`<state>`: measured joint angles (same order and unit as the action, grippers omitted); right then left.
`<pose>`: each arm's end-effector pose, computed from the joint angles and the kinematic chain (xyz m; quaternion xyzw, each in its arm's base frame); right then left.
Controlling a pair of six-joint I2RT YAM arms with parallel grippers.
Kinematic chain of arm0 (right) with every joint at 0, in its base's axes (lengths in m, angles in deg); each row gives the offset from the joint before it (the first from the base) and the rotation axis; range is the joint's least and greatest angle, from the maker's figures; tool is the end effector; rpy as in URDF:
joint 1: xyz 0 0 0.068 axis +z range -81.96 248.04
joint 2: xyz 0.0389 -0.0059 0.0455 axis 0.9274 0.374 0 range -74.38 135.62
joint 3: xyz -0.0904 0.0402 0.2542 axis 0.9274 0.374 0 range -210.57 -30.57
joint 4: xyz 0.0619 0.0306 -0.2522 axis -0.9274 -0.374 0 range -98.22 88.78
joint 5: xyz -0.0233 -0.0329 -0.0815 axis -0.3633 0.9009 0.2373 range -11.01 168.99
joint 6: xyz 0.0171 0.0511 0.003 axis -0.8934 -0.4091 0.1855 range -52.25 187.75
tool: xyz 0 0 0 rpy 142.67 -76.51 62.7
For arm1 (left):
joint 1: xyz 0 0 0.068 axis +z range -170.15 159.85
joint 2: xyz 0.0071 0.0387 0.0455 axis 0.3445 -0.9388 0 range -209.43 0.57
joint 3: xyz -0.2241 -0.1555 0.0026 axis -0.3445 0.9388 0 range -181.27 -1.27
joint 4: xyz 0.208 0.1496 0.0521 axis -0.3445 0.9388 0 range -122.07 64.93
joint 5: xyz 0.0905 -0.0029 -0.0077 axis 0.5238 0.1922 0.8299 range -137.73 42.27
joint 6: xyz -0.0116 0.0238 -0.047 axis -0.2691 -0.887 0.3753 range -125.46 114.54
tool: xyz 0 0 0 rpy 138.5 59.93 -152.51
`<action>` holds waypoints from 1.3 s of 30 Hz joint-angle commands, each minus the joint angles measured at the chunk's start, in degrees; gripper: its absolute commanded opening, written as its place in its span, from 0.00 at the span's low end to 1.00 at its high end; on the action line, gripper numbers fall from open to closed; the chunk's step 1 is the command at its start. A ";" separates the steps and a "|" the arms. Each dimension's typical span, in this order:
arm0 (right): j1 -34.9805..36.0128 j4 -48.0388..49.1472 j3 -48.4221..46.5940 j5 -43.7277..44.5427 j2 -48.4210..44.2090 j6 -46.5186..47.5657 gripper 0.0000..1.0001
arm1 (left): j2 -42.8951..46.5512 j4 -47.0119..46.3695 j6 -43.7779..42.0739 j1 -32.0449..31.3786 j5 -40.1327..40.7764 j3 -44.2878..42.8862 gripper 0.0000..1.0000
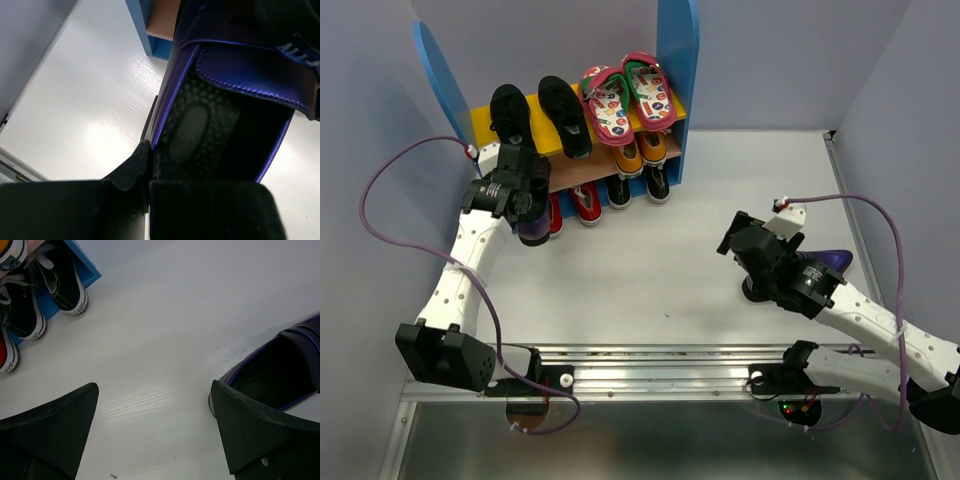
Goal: Place and organize the shoes onto the shoe shelf
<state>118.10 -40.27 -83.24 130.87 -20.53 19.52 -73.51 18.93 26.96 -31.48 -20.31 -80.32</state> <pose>0.1395 0.1229 0.3196 0.1710 0.8186 0.0267 0.5477 0.2579 -0.0350 0.3723 -0.2521 0.8694 0.0685 0.4194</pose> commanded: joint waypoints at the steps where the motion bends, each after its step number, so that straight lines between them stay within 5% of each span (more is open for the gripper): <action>1: 0.30 0.73 0.19 2.09 -1.55 -0.20 1.00 | 0.70 -7.06 -1.40 2.01 0.71 -5.15 0.00; 39: 0.30 -0.15 -0.33 2.88 -2.60 0.77 1.00 | -6.25 -18.74 -6.32 10.45 -7.20 -3.75 0.00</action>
<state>118.10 -40.42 -82.97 131.16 -22.41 20.20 -81.40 8.00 20.84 -21.65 -27.55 -81.04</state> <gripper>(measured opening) 0.998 0.081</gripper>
